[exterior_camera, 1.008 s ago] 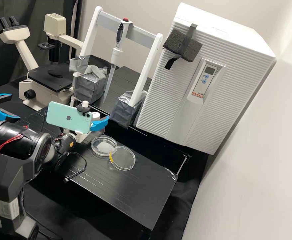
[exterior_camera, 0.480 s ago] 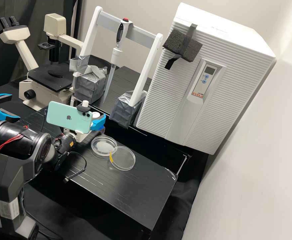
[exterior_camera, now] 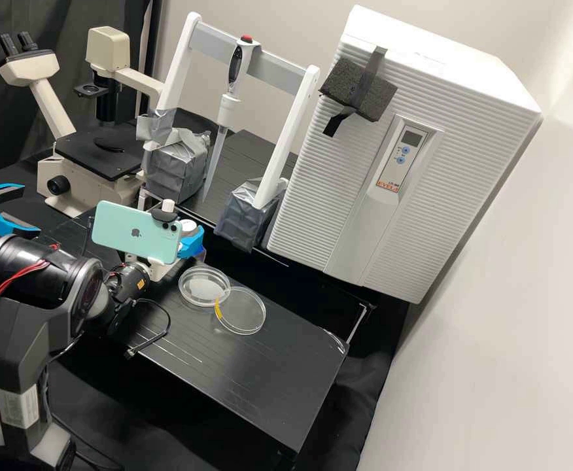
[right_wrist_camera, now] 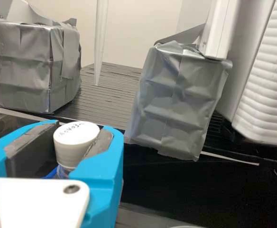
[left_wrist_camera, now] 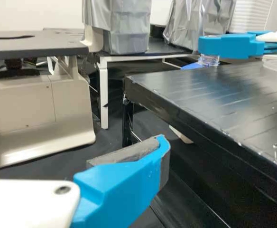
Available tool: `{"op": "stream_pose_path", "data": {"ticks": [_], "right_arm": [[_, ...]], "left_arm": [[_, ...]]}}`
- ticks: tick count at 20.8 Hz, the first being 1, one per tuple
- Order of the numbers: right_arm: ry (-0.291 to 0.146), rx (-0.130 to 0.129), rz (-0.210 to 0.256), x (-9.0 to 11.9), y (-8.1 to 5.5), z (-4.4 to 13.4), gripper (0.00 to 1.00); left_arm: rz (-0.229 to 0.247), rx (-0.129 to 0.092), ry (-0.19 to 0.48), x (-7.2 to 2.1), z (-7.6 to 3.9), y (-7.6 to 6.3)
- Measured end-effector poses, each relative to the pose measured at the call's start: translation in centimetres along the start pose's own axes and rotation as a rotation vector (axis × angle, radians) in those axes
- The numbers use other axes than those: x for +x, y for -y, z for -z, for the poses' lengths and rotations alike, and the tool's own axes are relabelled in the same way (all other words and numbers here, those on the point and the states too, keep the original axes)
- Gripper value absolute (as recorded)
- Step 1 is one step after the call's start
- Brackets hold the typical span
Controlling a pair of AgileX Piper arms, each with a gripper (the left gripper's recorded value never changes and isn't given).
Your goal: Open the bottle
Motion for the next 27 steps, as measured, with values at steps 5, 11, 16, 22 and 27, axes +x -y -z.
{"op": "stream_pose_path", "data": {"ticks": [5, 11, 16, 22, 27], "right_arm": [[0.000, 0.000, 0.000, 0.0, 0.0, 0.0, 0.00], [0.001, 0.001, -0.001, 0.0, 0.0, 0.0, 0.00], [-0.017, 0.005, -0.024, -0.3, -0.7, 0.5, 0.00], [-0.038, 0.010, -0.062, -0.6, -1.8, 0.9, 0.00], [-0.055, 0.033, -0.080, -1.9, -2.5, 1.0, 0.00]], "left_arm": [[-0.008, 0.006, 0.000, 0.15, 0.1, -0.2], [-0.007, 0.005, 0.000, 0.15, 0.1, -0.2], [-0.005, 0.006, 0.007, 0.24, 0.0, -0.2], [-0.003, -0.001, -0.003, 0.33, 0.1, 0.0], [-0.004, -0.002, -0.001, 0.41, 0.0, 0.0]]}}
